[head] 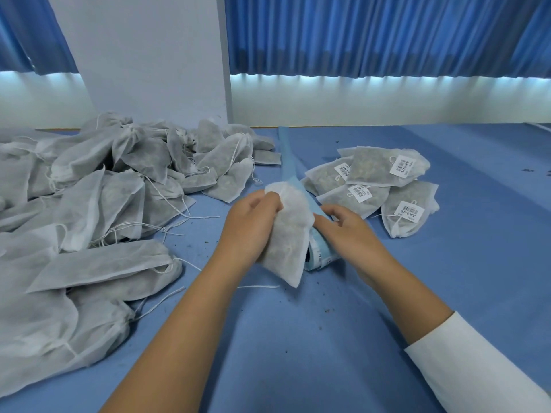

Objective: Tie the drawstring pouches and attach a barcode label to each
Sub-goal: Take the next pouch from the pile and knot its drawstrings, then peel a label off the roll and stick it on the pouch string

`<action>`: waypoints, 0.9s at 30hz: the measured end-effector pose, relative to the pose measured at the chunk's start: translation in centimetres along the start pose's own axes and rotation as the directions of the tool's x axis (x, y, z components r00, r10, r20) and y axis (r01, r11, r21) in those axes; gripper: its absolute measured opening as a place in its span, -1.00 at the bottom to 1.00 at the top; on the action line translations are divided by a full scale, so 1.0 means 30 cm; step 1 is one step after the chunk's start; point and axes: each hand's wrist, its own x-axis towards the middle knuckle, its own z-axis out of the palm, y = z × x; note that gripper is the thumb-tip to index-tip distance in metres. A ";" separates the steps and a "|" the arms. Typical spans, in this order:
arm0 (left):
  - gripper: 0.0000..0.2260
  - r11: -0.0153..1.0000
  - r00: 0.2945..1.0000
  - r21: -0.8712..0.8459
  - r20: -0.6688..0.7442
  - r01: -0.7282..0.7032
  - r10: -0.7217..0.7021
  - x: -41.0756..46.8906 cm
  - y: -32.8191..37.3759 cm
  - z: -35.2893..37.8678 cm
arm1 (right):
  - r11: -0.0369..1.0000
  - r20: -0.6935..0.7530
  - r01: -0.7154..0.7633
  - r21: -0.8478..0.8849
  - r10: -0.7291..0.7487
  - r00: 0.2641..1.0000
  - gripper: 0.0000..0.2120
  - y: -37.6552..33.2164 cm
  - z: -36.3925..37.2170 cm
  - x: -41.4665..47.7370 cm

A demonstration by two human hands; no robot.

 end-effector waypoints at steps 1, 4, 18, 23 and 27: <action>-0.77 0.999 0.999 0.032 0.040 -0.010 0.009 -0.001 -0.001 0.007 | 1.000 -0.003 0.001 0.021 -0.001 1.000 -0.70 0.001 0.003 -0.001; -0.70 0.995 0.993 0.092 0.120 -0.028 0.017 0.007 -0.012 0.021 | 0.999 -0.015 0.004 0.033 -0.004 1.000 -0.75 0.002 0.008 -0.005; -0.80 0.982 0.989 0.124 -0.009 0.145 -0.145 0.064 -0.054 -0.002 | 0.969 0.200 -0.138 0.206 0.097 0.975 -0.26 0.000 -0.052 -0.003; -0.81 0.995 0.990 -0.090 -0.128 0.052 -0.063 0.071 -0.045 -0.018 | 0.980 0.128 -0.109 0.168 0.088 0.988 -0.39 0.004 -0.032 -0.002; -0.92 0.995 0.999 -0.084 -0.025 -0.046 0.044 0.051 -0.031 -0.020 | 0.981 0.054 -0.098 0.167 0.090 0.994 -0.39 -0.006 -0.006 -0.014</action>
